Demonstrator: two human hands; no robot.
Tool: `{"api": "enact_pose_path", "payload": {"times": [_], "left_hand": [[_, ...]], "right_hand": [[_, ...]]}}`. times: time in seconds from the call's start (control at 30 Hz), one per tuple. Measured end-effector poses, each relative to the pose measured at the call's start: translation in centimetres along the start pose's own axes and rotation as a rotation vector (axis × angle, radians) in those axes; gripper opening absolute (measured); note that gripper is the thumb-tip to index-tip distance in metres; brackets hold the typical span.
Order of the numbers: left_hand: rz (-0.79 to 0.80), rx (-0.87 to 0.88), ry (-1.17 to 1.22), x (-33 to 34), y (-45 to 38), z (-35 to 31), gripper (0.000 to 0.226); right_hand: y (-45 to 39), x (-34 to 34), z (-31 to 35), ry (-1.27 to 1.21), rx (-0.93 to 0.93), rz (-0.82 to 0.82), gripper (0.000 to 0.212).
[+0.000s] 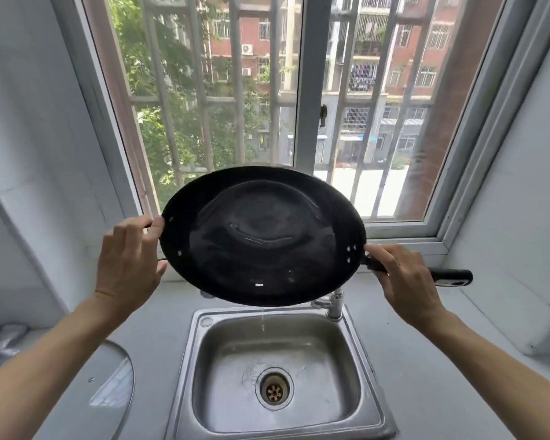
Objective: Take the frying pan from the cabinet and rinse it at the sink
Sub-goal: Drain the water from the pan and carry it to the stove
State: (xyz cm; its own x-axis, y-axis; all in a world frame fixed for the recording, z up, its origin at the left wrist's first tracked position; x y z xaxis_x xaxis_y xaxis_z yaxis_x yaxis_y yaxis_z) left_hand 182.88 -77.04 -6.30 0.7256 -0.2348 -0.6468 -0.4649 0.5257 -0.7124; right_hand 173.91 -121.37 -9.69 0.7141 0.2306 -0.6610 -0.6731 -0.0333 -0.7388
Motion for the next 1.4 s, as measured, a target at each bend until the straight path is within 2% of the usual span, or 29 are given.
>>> {"api": "enact_pose_path", "payload": {"times": [0.33, 0.43, 0.83, 1.0, 1.17, 1.4], "left_hand": [[-0.102, 0.011, -0.083, -2.7, -1.7, -0.9, 0.098], [-0.071, 0.06, -0.103, -2.8, -1.9, -0.8, 0.102], [0.062, 0.03, 0.043, -1.3, 0.4, -0.8, 0.105], [0.073, -0.009, 0.083, -0.5, -0.8, 0.1, 0.097], [0.181, 0.079, 0.109, -0.6, -0.2, 1.8, 0.113], [0.304, 0.16, 0.22, 0.0, -0.8, 3.0, 0.13]], "right_hand": [[-1.0, -2.5, -0.2, -0.001, -0.033, -0.089, 0.069], [-1.5, -2.2, -0.4, -0.014, -0.001, -0.057, 0.071], [-0.5, -0.9, 0.6, -0.03, -0.027, 0.083, 0.079], [-2.2, -0.2, 1.1, -0.058, 0.041, 0.106, 0.08], [-2.9, -1.6, 1.5, 0.015, -0.033, 0.143, 0.07], [-3.2, -2.7, 1.6, 0.088, -0.048, 0.19, 0.063]]}}
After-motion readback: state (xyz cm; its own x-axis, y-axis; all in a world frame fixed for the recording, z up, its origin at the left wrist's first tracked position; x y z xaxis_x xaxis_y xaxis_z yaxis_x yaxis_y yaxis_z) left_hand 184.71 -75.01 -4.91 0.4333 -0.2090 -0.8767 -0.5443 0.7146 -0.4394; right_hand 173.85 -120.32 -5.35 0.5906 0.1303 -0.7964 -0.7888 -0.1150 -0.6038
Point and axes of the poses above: each hand's wrist, its own y-axis away from the middle knuckle, its own x-axis out of the palm, z = x × y, the point moved 4 cm from there along -y, towards the middle knuckle, and after that the axes turned 12 degrees about x, right-handed, at the moved point
